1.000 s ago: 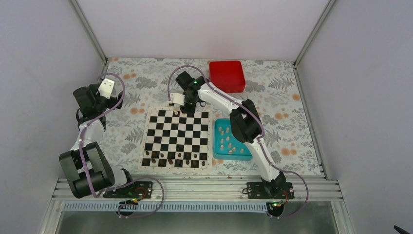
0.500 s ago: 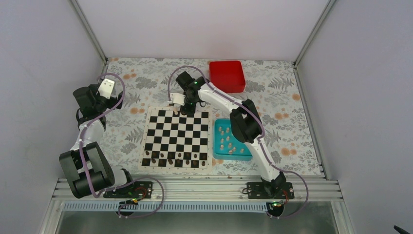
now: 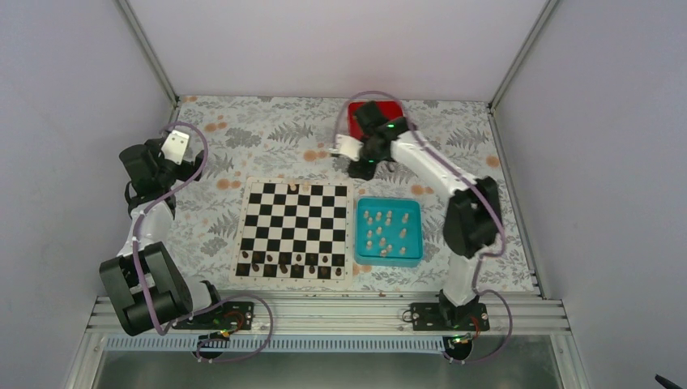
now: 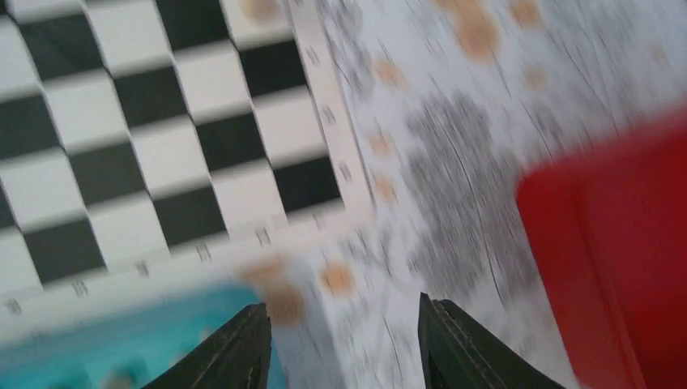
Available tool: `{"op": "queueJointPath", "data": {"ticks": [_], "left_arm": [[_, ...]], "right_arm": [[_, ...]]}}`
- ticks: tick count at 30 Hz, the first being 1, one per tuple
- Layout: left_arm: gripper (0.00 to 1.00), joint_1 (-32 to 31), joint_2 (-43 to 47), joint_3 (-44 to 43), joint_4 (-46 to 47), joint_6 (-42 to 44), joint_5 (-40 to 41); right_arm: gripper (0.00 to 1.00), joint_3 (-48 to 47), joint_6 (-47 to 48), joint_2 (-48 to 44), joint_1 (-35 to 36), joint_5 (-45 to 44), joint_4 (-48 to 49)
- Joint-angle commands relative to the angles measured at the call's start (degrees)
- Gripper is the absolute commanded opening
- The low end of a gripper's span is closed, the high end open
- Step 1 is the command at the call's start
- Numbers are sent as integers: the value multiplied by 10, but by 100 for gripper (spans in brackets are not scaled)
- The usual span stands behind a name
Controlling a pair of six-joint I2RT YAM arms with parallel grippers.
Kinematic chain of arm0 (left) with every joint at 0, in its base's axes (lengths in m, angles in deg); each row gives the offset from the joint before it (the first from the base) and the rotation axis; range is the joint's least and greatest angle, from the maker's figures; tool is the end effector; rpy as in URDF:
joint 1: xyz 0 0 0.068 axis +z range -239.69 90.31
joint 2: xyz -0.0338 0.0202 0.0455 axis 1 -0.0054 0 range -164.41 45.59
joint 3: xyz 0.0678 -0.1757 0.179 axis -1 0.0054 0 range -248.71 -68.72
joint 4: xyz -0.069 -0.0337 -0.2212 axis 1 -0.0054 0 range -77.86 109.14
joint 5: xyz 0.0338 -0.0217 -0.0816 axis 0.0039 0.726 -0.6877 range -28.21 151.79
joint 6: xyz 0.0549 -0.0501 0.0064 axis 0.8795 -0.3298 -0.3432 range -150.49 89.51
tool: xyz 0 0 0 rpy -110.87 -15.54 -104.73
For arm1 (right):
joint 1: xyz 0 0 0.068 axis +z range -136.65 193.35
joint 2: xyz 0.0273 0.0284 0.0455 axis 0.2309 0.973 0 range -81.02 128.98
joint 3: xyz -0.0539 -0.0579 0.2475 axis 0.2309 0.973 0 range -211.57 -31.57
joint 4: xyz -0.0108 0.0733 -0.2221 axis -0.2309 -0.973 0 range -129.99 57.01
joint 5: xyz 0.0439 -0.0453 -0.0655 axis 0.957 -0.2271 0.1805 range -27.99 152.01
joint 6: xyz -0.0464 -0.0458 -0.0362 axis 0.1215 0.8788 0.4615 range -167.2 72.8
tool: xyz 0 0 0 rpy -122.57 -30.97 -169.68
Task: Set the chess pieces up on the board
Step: Pick up the chess piece from the storage box.
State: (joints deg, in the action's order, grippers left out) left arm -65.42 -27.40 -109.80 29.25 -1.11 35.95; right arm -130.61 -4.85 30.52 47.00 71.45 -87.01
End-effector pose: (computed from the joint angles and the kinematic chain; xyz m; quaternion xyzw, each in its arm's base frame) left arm 0.2687 0.0913 0.2416 0.1612 0.8007 0.0814 0.5712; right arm 0.3186 0.2244 0.2339 -0.6139 0.7586 0.0649 0.2083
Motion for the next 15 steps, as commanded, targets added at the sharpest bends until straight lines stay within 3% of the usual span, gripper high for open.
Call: {"op": "queueJointPath", "data": {"ticks": [1, 7, 15], "left_arm": [[100, 3, 14, -4, -7, 8, -1], [100, 2, 18, -1, -8, 1, -6], [100, 1, 18, -6, -23, 6, 1]], "right_arm": [[48, 122, 26, -112, -51, -32, -21], [50, 266, 26, -241, -99, -53, -27], [47, 385, 15, -303, -145, -63, 3]]}}
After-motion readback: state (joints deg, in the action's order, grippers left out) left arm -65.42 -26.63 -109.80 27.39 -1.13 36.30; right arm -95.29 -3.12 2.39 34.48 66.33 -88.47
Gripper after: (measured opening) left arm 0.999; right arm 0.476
